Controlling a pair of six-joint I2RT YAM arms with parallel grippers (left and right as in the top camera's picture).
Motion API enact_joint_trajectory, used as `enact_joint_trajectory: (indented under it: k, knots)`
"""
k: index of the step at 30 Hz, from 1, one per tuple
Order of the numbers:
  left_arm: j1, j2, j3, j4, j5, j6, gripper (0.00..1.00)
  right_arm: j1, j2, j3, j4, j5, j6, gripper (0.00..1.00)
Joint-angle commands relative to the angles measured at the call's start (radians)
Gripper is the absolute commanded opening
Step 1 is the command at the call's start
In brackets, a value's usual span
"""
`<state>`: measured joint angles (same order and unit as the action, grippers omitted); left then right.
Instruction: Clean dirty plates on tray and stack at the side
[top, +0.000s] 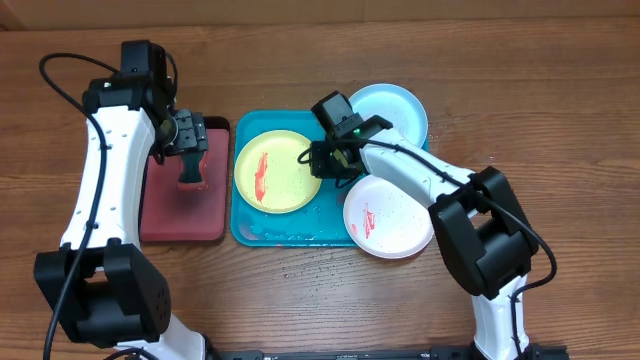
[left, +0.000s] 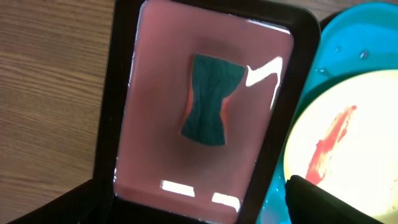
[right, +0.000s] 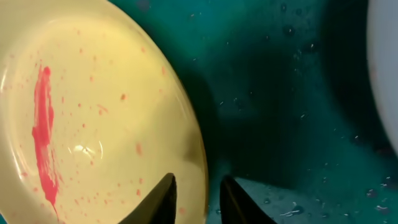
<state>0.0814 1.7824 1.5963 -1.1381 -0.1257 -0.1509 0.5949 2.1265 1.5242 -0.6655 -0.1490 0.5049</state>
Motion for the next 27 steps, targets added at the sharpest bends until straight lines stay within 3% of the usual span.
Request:
enact_joint_trajectory:
  k: [1,8,16,24,27]
  knots:
    - [0.01,0.029,0.021,0.011,-0.016,0.025,0.88,0.001,0.027,0.031,0.006,0.018,0.05,0.22]
    - [0.011,0.055,0.02,0.069,-0.015,0.082,0.83,0.001,0.046,0.031,0.008,0.019,0.102,0.04]
    - [0.011,0.135,0.02,0.123,-0.01,0.174,0.61,0.001,0.046,0.031,0.007,0.026,0.101,0.04]
    - [0.012,0.263,0.02,0.119,0.033,0.174,0.53,0.001,0.046,0.031,0.006,0.029,0.1,0.04]
    - [0.012,0.311,0.02,0.119,0.033,0.174,0.46,0.0,0.046,0.031,0.007,0.03,0.098,0.04]
